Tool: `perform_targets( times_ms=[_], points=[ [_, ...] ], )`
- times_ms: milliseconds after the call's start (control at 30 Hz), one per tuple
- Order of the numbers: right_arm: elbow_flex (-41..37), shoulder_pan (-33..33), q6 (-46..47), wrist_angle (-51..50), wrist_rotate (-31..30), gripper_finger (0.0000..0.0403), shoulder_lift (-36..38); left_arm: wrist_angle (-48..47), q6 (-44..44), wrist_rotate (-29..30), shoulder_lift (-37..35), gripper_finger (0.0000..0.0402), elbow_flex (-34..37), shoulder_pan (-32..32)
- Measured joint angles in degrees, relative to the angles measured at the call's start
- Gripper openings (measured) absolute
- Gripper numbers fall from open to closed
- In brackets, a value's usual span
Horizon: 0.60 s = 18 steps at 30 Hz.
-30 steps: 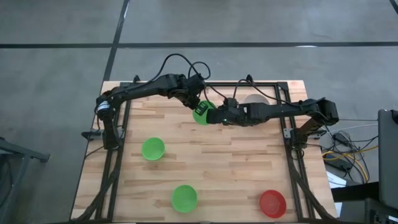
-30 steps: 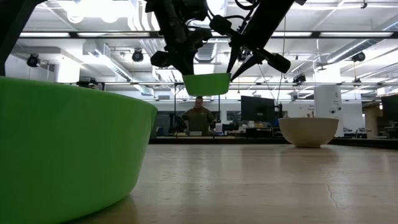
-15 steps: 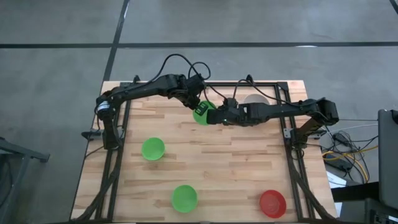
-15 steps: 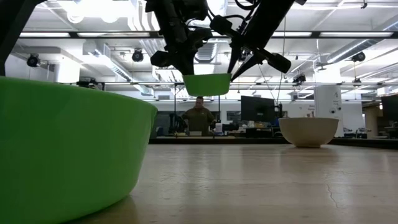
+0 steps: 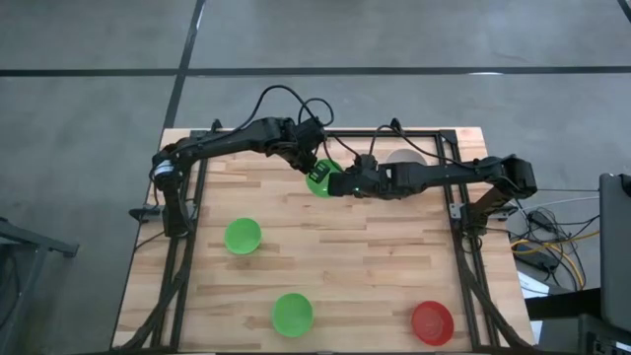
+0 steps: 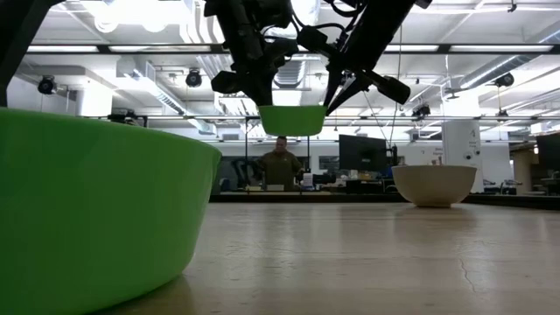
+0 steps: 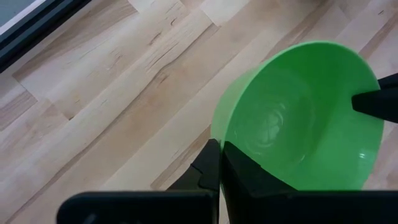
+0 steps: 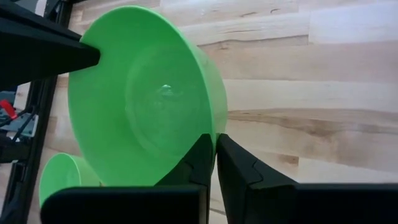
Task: Nest bowls inside each other
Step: Stack the top right green bowl on top of the gray bowl
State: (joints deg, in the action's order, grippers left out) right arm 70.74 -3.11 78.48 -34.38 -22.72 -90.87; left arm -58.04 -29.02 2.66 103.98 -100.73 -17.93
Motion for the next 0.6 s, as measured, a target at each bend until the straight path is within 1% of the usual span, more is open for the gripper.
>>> perform_targets(
  times_ms=[167,433,600],
  points=[
    [0.00,0.00,-0.48,0.16,0.00,0.0011,0.00,0.00,0.02,0.02,0.00,0.0006,0.00,-0.02],
    [0.10,0.03,-0.90,1.10,0.23,0.0010,0.00,0.83,-0.34,-0.51,-0.04,0.0044,0.00,0.02],
    [0.11,0.13,-1.33,1.19,0.26,0.0010,0.00,0.77,-0.86,-0.83,-0.04,0.0051,0.02,0.04]
  ],
)
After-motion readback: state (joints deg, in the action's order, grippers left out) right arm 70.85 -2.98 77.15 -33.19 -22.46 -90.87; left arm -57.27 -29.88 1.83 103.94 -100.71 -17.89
